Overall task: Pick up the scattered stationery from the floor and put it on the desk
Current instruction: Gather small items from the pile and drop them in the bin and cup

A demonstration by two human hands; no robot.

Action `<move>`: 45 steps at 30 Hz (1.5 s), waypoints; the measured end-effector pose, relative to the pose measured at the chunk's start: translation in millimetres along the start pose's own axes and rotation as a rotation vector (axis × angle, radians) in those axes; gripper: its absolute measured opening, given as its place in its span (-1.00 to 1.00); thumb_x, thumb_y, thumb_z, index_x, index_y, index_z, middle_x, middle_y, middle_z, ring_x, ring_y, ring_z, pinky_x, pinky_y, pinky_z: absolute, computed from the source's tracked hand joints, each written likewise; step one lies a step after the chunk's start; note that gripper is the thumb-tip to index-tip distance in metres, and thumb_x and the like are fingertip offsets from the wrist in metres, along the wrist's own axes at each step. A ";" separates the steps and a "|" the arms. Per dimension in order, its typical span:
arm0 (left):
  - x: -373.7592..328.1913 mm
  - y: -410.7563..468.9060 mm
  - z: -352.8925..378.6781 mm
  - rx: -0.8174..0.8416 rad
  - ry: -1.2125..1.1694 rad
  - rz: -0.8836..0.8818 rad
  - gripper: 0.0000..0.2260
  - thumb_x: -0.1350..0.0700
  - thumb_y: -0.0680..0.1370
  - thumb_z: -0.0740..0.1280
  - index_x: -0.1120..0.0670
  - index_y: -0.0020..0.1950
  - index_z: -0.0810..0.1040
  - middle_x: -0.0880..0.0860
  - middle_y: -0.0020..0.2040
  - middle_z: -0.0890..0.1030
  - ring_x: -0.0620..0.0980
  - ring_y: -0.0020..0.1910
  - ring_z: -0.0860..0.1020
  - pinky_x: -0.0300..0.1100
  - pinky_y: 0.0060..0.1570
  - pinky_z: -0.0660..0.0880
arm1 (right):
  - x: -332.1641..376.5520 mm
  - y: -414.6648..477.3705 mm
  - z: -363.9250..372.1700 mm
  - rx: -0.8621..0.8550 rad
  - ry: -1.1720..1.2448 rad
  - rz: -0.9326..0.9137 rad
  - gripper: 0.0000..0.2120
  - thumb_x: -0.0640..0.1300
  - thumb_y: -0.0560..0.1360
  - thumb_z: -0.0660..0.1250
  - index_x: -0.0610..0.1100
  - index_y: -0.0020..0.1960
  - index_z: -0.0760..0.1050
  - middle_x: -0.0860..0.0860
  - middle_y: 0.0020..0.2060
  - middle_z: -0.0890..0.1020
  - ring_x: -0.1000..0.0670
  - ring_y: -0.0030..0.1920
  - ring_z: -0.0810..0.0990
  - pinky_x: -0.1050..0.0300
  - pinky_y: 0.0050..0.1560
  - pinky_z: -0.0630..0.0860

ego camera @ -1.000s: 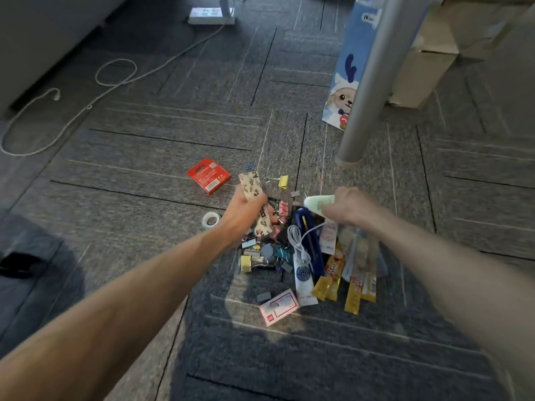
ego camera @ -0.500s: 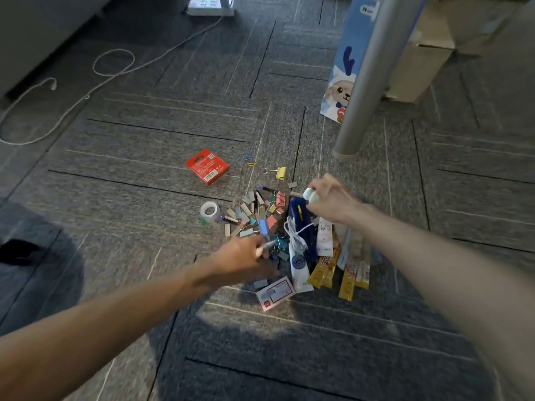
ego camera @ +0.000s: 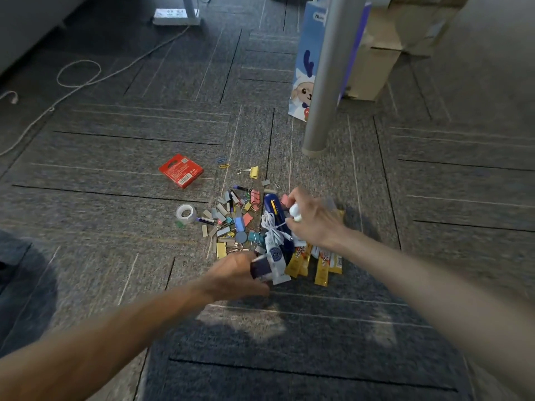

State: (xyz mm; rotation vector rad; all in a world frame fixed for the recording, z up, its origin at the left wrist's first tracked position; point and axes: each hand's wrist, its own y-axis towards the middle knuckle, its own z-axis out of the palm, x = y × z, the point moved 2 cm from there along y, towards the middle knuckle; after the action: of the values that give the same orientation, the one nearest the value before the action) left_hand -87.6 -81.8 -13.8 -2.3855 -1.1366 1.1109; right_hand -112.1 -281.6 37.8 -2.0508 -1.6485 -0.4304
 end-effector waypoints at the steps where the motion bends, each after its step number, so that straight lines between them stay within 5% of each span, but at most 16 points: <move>1: -0.6 -0.9 -3.2 0.062 -0.194 -0.048 -0.74 0.01 0.43 0.42 0.07 0.01 0.44 0.06 -0.18 0.55 -0.06 -0.31 0.51 -0.22 -0.33 0.52 | -4.8 -1.5 1.0 0.000 0.015 0.077 -0.70 -0.25 0.51 0.31 -0.11 0.18 0.31 0.02 -0.09 0.46 0.10 -0.24 0.49 0.26 -0.35 0.42; 4: -4.9 -1.4 -11.4 0.081 -0.515 -0.069 -0.88 0.12 0.51 0.35 0.11 -0.07 0.43 0.04 -0.31 0.48 -0.12 -0.45 0.42 -0.25 -0.46 0.39 | -21.4 -0.5 1.2 -0.010 0.070 0.323 -0.74 -0.24 0.51 0.31 -0.12 0.16 0.35 -0.04 -0.05 0.48 0.00 -0.17 0.52 0.02 -0.20 0.56; 9: -16.3 3.6 -12.4 0.009 -0.815 -0.141 -0.87 0.12 0.54 0.31 0.17 -0.09 0.42 0.07 -0.28 0.52 -0.07 -0.36 0.46 -0.28 -0.38 0.40 | -30.4 8.3 -3.1 -0.044 0.054 0.439 -0.76 -0.12 0.53 0.34 -0.15 0.15 0.43 -0.07 -0.04 0.51 -0.06 -0.10 0.55 0.04 -0.15 0.56; 18: -44.0 22.5 -4.4 -0.133 -0.916 -0.402 -0.79 0.09 0.46 0.42 0.21 -0.04 0.56 0.07 -0.28 0.57 -0.07 -0.37 0.53 -0.27 -0.40 0.47 | -30.6 15.0 9.9 0.007 -0.012 0.447 -0.66 -0.05 0.49 0.39 -0.14 0.19 0.42 -0.02 -0.07 0.48 0.00 -0.16 0.47 0.13 -0.25 0.45; 20: -51.4 27.7 -3.3 -0.164 -0.904 -0.417 -0.82 0.12 0.42 0.44 0.22 -0.11 0.57 0.08 -0.30 0.59 -0.06 -0.41 0.55 -0.26 -0.37 0.53 | -30.0 13.4 14.0 -0.010 -0.066 0.445 -0.60 0.04 0.44 0.44 -0.13 0.16 0.43 -0.02 -0.13 0.49 -0.02 -0.15 0.52 0.06 -0.18 0.55; 24: -57.8 33.7 -4.4 -0.241 -0.899 -0.419 -0.89 0.16 0.46 0.39 0.13 -0.22 0.51 0.03 -0.39 0.52 -0.11 -0.48 0.45 -0.41 -0.61 0.35 | -24.0 10.1 17.0 -0.056 -0.225 0.416 -0.58 0.06 0.44 0.46 -0.17 0.15 0.45 -0.06 -0.13 0.55 -0.07 -0.14 0.58 -0.04 -0.06 0.62; 27: -55.4 33.6 -3.2 -0.284 -0.883 -0.450 -0.87 0.13 0.47 0.40 0.15 -0.19 0.52 0.03 -0.37 0.48 -0.11 -0.46 0.39 -0.33 -0.60 0.30 | -23.9 12.0 14.9 -0.042 -0.198 0.464 -0.53 0.03 0.46 0.44 -0.18 0.24 0.39 -0.04 -0.14 0.51 -0.05 -0.17 0.55 0.03 -0.14 0.59; 32: -49.8 36.7 -9.8 -0.200 -0.911 -0.457 -0.81 0.09 0.46 0.42 0.12 -0.27 0.47 0.03 -0.39 0.44 -0.08 -0.46 0.36 -0.27 -0.47 0.31 | -40.8 19.8 9.6 0.067 0.156 0.615 -0.58 0.02 0.31 0.53 -0.20 0.02 0.52 -0.10 -0.08 0.64 -0.01 -0.25 0.58 0.20 -0.40 0.44; 36: -49.6 32.4 -21.8 -0.172 -1.027 -0.327 -0.80 0.08 0.46 0.41 0.21 -0.10 0.55 0.14 -0.28 0.54 -0.01 -0.40 0.45 -0.16 -0.36 0.41 | -53.3 15.7 -7.1 0.182 0.532 0.677 -0.63 -0.07 0.36 0.48 -0.24 0.08 0.52 -0.14 0.01 0.59 -0.08 -0.08 0.57 0.11 -0.15 0.51; 41: -41.0 28.8 -36.3 -0.175 -1.070 -0.269 -0.74 0.08 0.50 0.32 0.28 0.02 0.49 0.16 -0.25 0.52 0.01 -0.42 0.46 -0.17 -0.42 0.44 | -54.8 11.1 -27.5 0.285 1.090 0.603 -0.66 -0.17 0.42 0.41 -0.27 0.13 0.45 -0.13 -0.28 0.61 -0.08 -0.35 0.56 0.11 -0.38 0.53; 45: -45.9 34.9 -47.8 -0.236 -1.082 -0.240 -0.71 0.01 0.49 0.37 0.15 0.10 0.50 0.06 -0.23 0.54 -0.08 -0.32 0.50 -0.15 -0.14 0.45 | -34.4 12.8 -21.3 0.234 1.120 0.506 -0.63 -0.23 0.43 0.42 -0.24 0.20 0.45 -0.11 -0.31 0.64 -0.05 -0.40 0.59 0.16 -0.46 0.53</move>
State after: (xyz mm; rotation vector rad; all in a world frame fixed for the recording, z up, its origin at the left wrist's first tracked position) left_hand -51.5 -135.5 23.8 -1.6162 -1.8529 2.3636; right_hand -106.4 -323.7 35.9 -1.4696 -0.4676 -0.9121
